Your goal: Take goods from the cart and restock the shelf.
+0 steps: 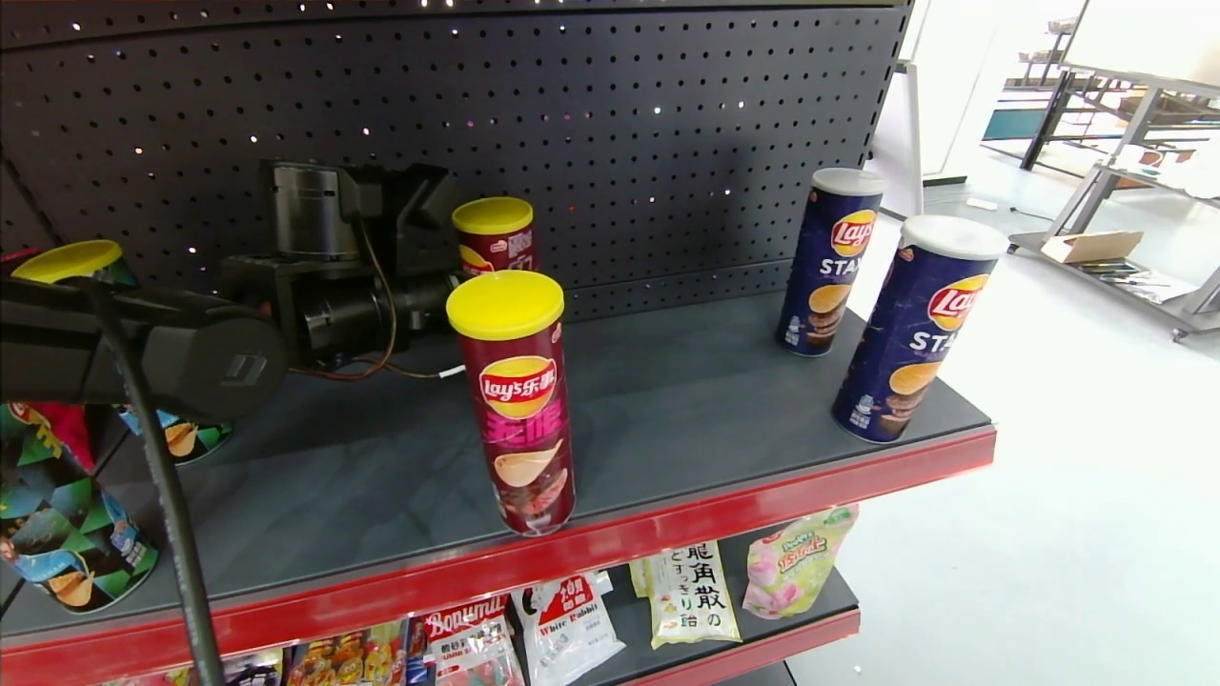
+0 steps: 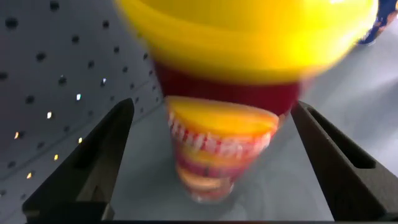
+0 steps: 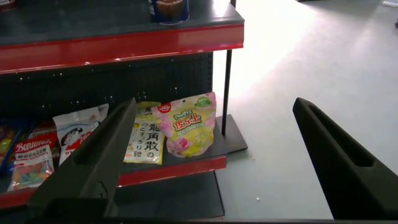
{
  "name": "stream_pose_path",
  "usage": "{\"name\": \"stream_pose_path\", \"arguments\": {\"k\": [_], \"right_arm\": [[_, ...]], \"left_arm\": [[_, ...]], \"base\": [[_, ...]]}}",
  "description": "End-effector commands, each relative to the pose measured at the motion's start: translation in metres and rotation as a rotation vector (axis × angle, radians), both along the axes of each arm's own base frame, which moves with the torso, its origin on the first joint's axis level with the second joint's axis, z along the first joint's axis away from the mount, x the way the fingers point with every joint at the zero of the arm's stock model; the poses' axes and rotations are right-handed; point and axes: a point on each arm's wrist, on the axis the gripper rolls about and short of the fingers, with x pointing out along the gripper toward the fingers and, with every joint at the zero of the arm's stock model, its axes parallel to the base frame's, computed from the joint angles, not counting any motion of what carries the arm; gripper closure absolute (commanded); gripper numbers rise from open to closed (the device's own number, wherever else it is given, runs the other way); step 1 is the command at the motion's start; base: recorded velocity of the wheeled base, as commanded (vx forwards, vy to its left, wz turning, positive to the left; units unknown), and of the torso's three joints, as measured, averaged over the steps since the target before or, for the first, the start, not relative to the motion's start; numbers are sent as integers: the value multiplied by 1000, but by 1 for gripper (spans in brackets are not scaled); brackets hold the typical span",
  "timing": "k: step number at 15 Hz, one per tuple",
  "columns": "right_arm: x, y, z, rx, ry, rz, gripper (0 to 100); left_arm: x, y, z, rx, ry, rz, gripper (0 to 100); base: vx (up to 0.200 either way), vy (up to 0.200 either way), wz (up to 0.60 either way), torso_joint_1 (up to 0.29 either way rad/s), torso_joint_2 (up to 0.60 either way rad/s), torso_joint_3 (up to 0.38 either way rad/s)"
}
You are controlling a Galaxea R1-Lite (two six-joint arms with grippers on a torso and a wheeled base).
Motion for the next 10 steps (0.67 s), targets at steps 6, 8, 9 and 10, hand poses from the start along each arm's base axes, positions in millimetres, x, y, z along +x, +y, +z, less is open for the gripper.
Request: {"name": "stream_pose_path", "arguments": {"k": [6,8,9,10], "right_arm": [[0,0,0,0,1,1,0],[0,0,0,0,1,1,0],[0,0,0,0,1,1,0],[0,0,0,0,1,1,0]], "left_arm": [[-49,35,5,7,20,47,0],[-75,48,9,6,15,65,0],[-98,56,10,9,24,68,0],[-128,64,12,10,30,63,0]], "base": [[0,0,0,0,0,0],[0,0,0,0,0,0],[0,0,0,0,0,0],[0,0,0,0,0,0]]}}
